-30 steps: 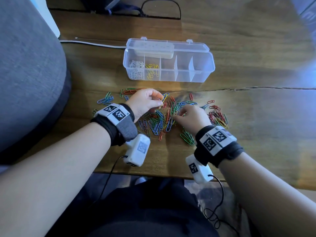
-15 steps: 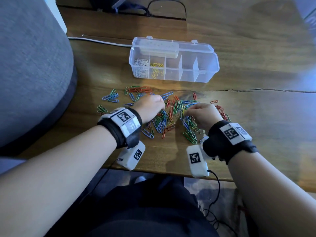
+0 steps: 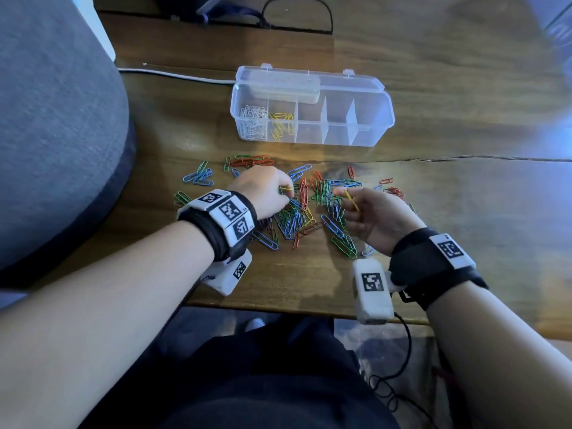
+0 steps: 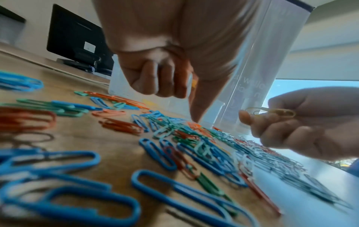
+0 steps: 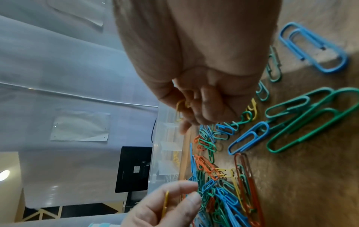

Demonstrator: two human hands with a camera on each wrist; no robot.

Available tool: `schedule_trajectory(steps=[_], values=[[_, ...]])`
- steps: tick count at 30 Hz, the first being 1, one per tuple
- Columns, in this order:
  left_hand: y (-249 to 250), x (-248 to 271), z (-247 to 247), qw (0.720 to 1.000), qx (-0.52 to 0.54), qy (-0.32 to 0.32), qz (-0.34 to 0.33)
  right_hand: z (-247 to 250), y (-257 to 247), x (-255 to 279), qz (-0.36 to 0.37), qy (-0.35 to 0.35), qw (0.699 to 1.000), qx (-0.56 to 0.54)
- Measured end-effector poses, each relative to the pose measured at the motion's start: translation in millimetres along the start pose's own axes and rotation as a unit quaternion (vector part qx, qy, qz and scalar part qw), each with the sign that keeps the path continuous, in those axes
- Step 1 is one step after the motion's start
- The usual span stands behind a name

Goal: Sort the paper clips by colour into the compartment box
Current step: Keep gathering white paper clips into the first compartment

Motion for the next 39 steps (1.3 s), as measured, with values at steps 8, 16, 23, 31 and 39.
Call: schedule_trajectory(steps=[8,16,23,31,39], values=[[21.7,-4.2,-24.0,0.997,-0.045,-0.018,-0.064,-7.1,-1.1,10.4,-0.014,0.006,0.992,0.124],[18.9,-8.9,-17.4,0.991,-0.111,-0.048,-0.064,-35.2,8.4,9.2,0.183,0.068,0.735,0.649],[12.6,-8.9,-20.5,0.985,-0.117,-0.110,-0.058,-27.8,9.1,6.1,0.175,0.077,0.710,0.678],[-5.3,0.0,-0.5,0.974,0.218,-0.050,0.020,-38.4,9.1,-1.2,0.183,0.090,0.688,0.696],[-30.9,20.9,-11.7,0.827,0.552,-0.028,0.099,-35.7,-4.6,-4.3,0.159,0.137,0.711,0.671]])
Point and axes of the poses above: each hand's wrist, its own x-axis away from the middle knuckle, its own z-axis out of the back of the hand, y = z × x, the point moved 6 cm from there along -x, towards the middle knuckle, and after that the axes turned 2 degrees about -x, right-handed, at the moved point
